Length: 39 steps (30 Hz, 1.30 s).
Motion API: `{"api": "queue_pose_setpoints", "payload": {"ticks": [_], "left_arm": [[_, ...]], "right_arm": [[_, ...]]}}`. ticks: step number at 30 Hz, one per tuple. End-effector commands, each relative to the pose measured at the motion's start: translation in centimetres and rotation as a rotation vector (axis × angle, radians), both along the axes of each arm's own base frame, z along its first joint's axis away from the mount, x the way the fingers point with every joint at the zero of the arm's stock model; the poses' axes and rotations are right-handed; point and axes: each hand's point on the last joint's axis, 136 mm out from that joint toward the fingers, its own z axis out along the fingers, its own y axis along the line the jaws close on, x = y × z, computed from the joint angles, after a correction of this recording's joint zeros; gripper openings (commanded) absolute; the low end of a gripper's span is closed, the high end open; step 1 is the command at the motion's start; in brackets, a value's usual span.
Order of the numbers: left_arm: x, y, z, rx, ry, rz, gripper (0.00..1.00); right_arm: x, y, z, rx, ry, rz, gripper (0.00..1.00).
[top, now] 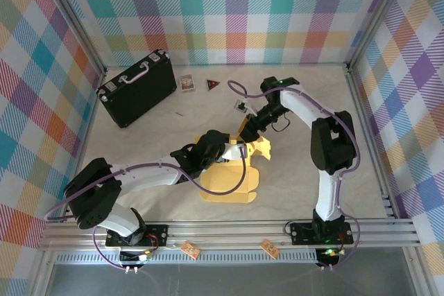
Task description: Fold the paper box
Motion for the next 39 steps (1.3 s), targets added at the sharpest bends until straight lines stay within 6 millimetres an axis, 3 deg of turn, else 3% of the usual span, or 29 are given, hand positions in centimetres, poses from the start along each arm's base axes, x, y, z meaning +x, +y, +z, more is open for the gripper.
{"api": "queue_pose_setpoints", "payload": {"ticks": [1, 12, 22, 26, 28, 30, 32, 39], "left_arm": [[0.6, -0.4, 1.2, -0.031, -0.024, -0.008, 0.00], [0.8, -0.2, 1.0, -0.009, -0.035, -0.001, 0.00], [1.6, 0.0, 1.6, -0.040, -0.040, 0.064, 0.00], [1.3, 0.4, 1.9, -0.067, -0.002, 0.095, 0.20], [0.9, 0.6, 2.5, -0.100, 0.019, 0.109, 0.45], [0.2, 0.8, 3.5, -0.145, 0.039, 0.118, 0.58], [-0.5, 1.1, 4.6, -0.211, 0.077, 0.130, 0.62], [-1.4, 2.6, 8.0, -0.384, 0.107, 0.209, 0.62]], "right_arm": [[-0.9, 0.5, 0.4, 0.015, 0.000, 0.046, 0.80], [-1.2, 1.0, -3.3, -0.147, -0.020, 0.101, 0.73], [-0.7, 2.0, -3.9, -0.197, -0.220, 0.130, 0.58], [-0.3, 2.5, -3.8, -0.201, -0.275, 0.122, 0.53], [0.2, 2.8, -3.7, -0.200, -0.320, 0.107, 0.52], [0.9, 3.0, -3.7, -0.201, -0.363, 0.087, 0.49], [1.0, 3.2, -3.8, -0.194, -0.380, 0.082, 0.46], [-0.5, 4.0, -4.7, -0.180, -0.373, 0.144, 0.48]]}}
